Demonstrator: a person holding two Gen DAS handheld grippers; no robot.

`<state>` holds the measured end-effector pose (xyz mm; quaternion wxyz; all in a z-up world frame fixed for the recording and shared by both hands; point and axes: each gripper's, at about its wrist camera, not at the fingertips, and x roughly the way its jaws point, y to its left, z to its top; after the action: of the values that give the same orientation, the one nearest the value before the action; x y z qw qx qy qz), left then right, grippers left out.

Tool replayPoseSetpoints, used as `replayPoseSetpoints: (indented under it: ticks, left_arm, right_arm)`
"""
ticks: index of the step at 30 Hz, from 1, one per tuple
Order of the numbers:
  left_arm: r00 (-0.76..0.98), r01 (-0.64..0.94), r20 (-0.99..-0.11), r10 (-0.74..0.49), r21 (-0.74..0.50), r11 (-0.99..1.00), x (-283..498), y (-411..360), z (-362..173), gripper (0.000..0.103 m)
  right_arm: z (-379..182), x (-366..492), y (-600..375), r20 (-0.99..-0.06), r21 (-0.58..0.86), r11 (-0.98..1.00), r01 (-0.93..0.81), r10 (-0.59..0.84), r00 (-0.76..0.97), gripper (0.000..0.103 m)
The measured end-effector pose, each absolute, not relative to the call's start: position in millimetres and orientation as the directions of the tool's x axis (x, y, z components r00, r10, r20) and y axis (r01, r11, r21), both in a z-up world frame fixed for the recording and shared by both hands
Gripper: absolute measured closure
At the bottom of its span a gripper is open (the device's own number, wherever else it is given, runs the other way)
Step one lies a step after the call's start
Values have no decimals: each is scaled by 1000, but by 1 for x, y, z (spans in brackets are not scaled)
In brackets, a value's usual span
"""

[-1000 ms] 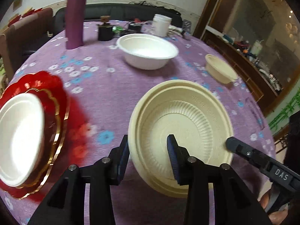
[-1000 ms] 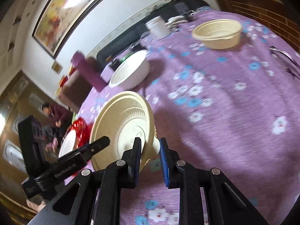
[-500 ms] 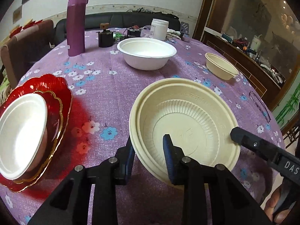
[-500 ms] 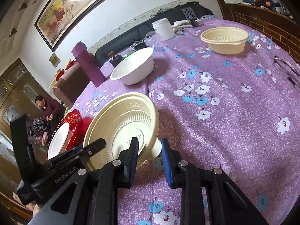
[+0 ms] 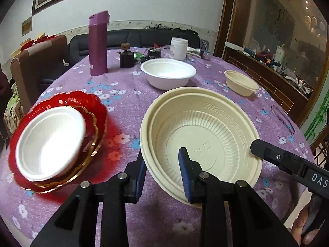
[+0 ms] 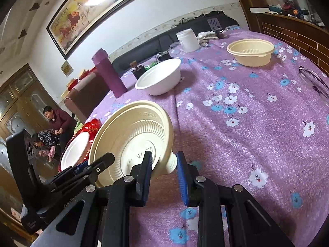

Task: Organize plates and bowls
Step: 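Lift the stacked beige bowls with the left tool and carry them to the red plates, then lower the beige bowls onto the white bowl and open the left tool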

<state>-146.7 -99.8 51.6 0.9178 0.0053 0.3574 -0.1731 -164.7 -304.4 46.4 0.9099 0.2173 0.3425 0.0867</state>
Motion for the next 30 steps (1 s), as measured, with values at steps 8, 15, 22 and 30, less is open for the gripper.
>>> replayPoseSetpoints:
  ticks: [8, 15, 22, 30]
  left_arm:
    - [738, 266, -611, -287, -127, 956, -153, -57, 85, 72]
    - [778, 179, -583, -233, -150, 972, -151, -5, 107, 72]
    - [794, 57, -588, -151, -176, 983, -141, 50, 109, 71]
    - [768, -28, -631, -114, -210, 977, -126, 87, 89, 67]
  right_arm:
    - [75, -154, -278, -561, 483, 871, -87, 385, 733, 77]
    - [93, -124, -234, -560, 519, 838, -171, 484, 672, 77]
    - [101, -91, -175, -571, 523, 816, -248, 551, 609, 77]
    - [87, -63, -120, -621, 517, 814, -265, 570, 538, 77]
